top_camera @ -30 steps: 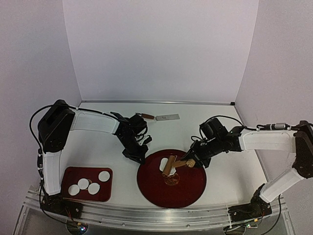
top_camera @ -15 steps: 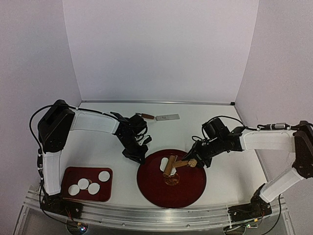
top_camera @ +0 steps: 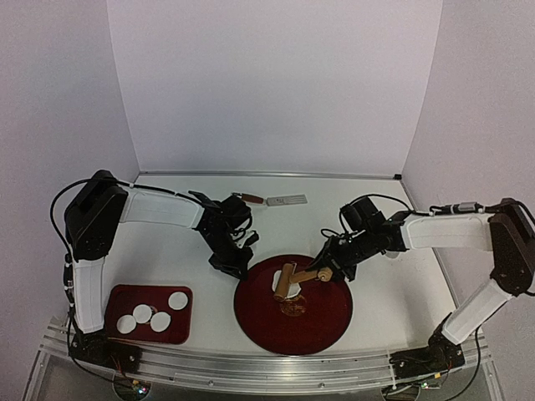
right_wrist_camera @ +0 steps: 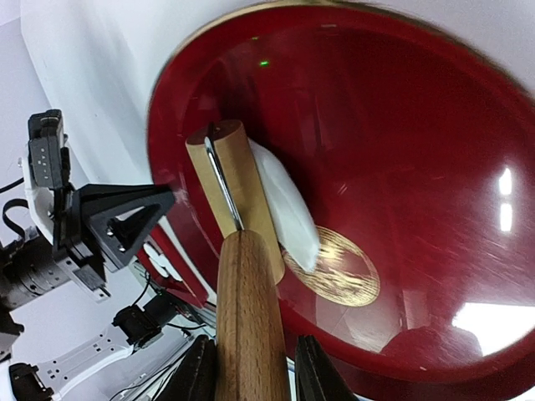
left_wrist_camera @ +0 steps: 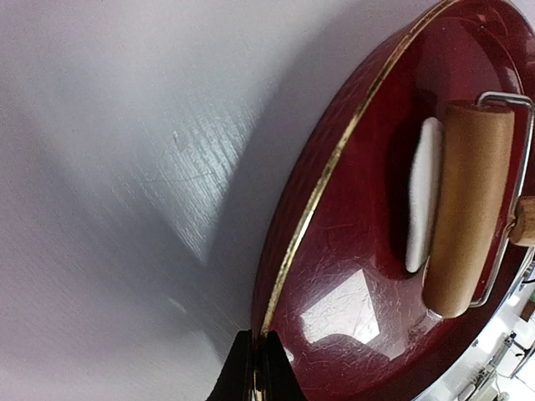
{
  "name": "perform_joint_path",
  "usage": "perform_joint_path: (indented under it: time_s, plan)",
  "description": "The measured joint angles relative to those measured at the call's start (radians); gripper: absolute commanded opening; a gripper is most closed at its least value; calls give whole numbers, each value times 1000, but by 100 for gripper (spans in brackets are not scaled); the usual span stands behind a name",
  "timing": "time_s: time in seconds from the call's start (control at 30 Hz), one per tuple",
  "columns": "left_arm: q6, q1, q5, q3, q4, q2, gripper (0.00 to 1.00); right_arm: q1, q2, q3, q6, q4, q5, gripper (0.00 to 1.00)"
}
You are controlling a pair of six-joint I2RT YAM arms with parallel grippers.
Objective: Roll out the dumpling wrappers from the dough
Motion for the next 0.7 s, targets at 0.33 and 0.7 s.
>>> perform_joint_path:
  time_s: [0.33,0.7]
  plan:
    - [-19,-4,-18,0,-7,-4,0,-50,-50,-44,-53,-69,-24,0]
    - [-41,-4,-27,-16,6,-15,0,-83,-49,-42,-126,-74,-58,0]
